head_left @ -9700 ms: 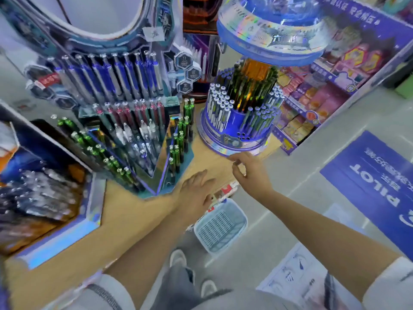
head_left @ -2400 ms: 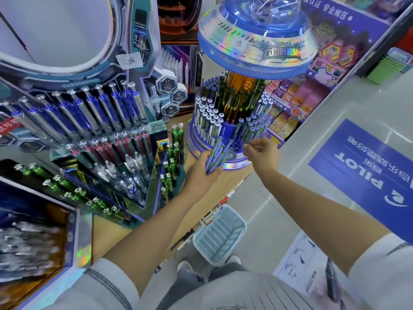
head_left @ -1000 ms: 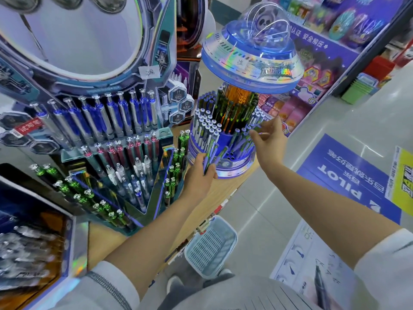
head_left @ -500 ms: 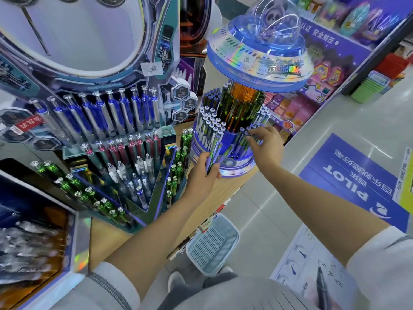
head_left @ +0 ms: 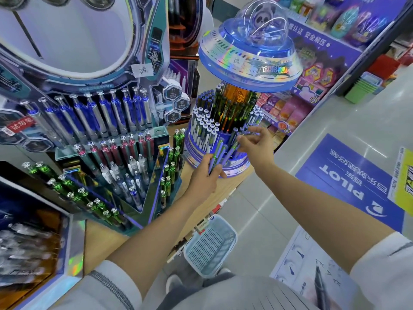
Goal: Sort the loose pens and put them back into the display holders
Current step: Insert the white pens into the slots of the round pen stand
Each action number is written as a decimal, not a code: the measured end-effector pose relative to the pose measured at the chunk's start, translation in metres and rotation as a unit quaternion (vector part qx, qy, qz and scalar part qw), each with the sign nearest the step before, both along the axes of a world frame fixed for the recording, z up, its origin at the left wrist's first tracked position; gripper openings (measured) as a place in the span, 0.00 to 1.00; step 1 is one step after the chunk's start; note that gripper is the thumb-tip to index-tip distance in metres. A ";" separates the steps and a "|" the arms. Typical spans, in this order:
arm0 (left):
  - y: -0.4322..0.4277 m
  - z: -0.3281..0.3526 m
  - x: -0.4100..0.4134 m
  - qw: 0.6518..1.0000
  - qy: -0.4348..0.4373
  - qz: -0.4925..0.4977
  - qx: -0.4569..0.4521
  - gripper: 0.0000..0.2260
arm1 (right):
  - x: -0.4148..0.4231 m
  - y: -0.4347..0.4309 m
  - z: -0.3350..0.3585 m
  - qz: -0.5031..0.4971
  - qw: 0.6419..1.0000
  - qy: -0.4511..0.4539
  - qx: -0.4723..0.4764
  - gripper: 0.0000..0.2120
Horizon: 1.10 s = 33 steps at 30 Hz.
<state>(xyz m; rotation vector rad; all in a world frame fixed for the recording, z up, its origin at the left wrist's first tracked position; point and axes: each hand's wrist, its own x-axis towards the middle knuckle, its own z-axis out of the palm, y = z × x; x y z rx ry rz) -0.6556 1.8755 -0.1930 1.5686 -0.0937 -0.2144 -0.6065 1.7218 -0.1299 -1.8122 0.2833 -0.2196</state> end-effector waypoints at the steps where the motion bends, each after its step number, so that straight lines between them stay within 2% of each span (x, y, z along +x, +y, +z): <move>1: 0.001 -0.001 0.001 1.000 0.005 0.015 0.007 0.08 | 0.001 -0.003 0.003 -0.012 1.000 -0.024 0.000 0.13; 5: 0.005 -0.003 0.005 0.998 0.017 0.051 0.039 0.06 | 0.003 -0.011 0.008 -0.034 0.992 -0.104 -0.063 0.10; 8: 0.005 -0.002 0.007 0.998 0.027 0.048 0.024 0.06 | 0.005 -0.012 0.006 -0.021 0.983 -0.127 -0.128 0.09; 12: 0.004 0.000 0.007 0.998 0.035 0.043 -0.010 0.04 | 0.006 -0.011 -0.003 -0.007 0.975 -0.130 -0.180 0.09; 18: 0.006 -0.002 0.009 0.998 0.039 0.045 -0.014 0.05 | 0.013 -0.017 -0.011 0.011 0.961 -0.133 -0.242 0.10; 25: 0.004 -0.004 0.014 0.998 0.038 0.042 -0.007 0.08 | 0.016 -0.021 -0.010 0.019 0.957 -0.130 -0.260 0.10; 28: 0.003 -0.002 0.015 0.998 0.040 0.039 -0.011 0.10 | 0.016 -0.022 -0.016 0.034 0.953 -0.115 -0.277 0.07; 30: 0.002 -0.002 0.016 0.999 0.039 0.036 -0.009 0.11 | 0.016 -0.023 -0.021 0.051 0.938 -0.120 -0.320 0.05; 33: 0.002 -0.002 0.017 0.999 0.037 0.037 -0.002 0.12 | 0.017 -0.024 -0.024 0.057 0.916 -0.103 -0.383 0.10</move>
